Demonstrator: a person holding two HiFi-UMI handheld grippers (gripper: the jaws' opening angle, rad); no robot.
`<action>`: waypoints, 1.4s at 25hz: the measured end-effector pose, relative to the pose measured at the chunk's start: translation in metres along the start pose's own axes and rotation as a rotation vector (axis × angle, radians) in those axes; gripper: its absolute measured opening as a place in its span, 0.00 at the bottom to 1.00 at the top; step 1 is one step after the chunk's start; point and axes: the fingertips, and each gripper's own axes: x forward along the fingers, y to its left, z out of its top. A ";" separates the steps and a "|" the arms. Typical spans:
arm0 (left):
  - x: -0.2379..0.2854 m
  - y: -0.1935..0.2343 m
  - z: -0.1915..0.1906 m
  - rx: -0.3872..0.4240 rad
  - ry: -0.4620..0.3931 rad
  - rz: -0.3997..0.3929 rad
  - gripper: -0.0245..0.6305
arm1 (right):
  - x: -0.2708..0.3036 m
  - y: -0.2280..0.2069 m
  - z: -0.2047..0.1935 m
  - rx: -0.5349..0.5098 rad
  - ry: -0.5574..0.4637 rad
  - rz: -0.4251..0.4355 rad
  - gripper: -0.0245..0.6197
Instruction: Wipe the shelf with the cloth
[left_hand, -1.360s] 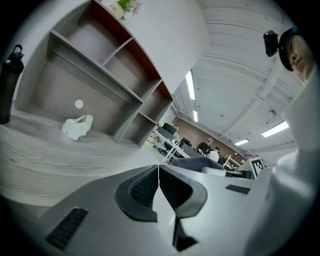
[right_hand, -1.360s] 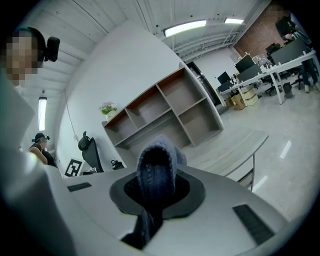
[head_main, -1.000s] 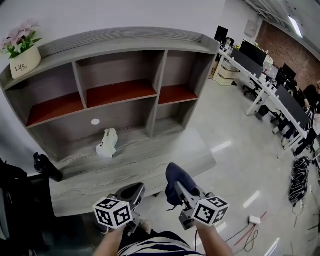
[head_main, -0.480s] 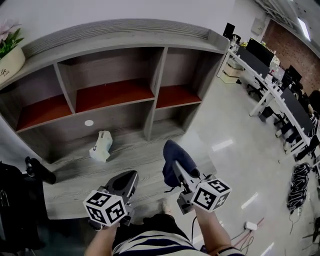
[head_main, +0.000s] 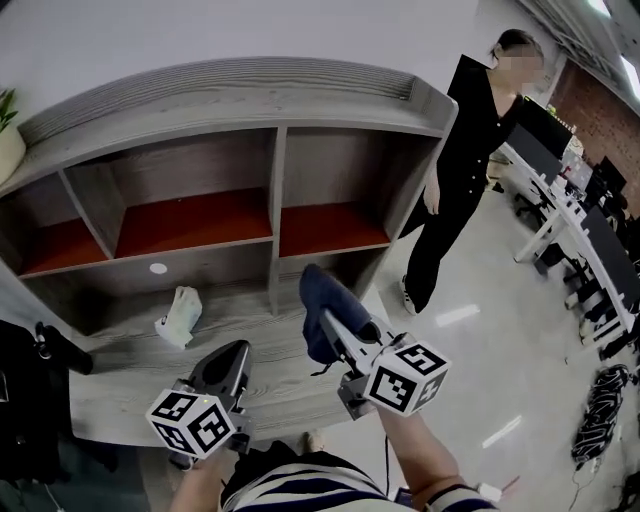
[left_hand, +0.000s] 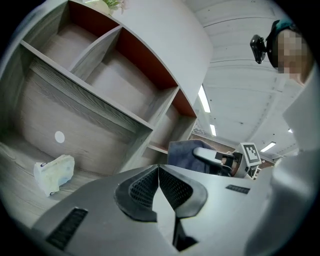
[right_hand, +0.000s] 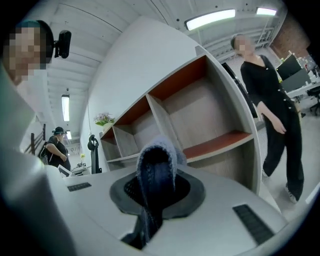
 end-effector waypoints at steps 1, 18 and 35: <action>0.006 -0.003 0.002 -0.002 -0.013 0.011 0.07 | 0.001 -0.006 0.008 -0.012 -0.003 0.012 0.11; 0.007 0.006 0.018 -0.026 -0.081 0.183 0.07 | 0.082 -0.029 0.087 -0.086 -0.031 0.123 0.11; 0.040 0.011 0.052 0.052 -0.129 0.114 0.07 | 0.137 -0.047 0.062 -0.485 0.118 0.010 0.11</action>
